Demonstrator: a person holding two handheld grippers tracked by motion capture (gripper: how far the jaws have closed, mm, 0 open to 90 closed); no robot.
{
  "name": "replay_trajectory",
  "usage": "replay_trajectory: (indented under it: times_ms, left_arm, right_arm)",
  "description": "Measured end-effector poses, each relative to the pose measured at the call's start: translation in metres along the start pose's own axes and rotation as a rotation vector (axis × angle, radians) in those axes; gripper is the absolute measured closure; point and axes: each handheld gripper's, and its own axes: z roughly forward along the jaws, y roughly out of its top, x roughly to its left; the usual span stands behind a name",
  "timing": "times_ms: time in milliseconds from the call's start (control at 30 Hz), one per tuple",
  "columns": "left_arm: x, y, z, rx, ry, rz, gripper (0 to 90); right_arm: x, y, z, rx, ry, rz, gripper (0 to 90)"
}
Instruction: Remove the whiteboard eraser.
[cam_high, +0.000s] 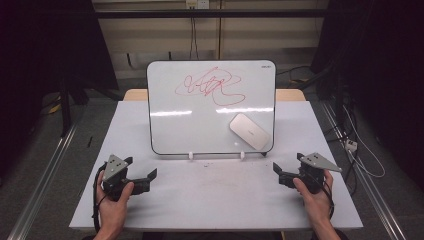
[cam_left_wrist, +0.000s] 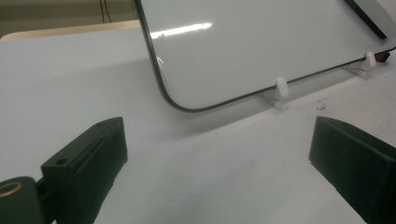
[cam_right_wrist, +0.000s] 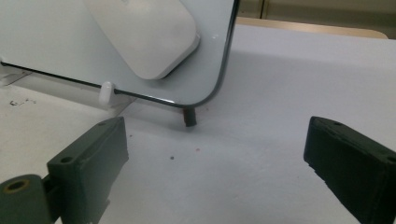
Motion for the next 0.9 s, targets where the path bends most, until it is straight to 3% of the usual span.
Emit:
replay_trajectory:
  times_ms: [133, 367, 533, 700, 900]
  left_arm:
    - [-0.001, 0.000, 0.001, 0.009, 0.007, 0.006, 4.5]
    - [-0.003, 0.000, 0.003, 0.021, 0.000, 0.019, 4.5]
    - [-0.003, 0.000, 0.003, 0.013, -0.005, 0.014, 4.5]
    - [-0.001, -0.001, 0.004, 0.023, -0.007, 0.008, 4.5]
    - [0.000, -0.001, 0.005, 0.027, -0.002, 0.006, 4.5]
  right_arm:
    - [-0.001, -0.002, 0.003, 0.009, 0.005, 0.022, 7.7]
    - [0.005, -0.002, 0.005, 0.006, -0.003, -0.006, 10.8]
    - [0.013, -0.001, 0.007, 0.014, 0.030, -0.003, 9.0]
    - [0.018, 0.004, 0.010, 0.029, 0.056, -0.028, 9.8]
    - [0.025, 0.015, 0.012, 0.012, 0.084, -0.113, 7.2]
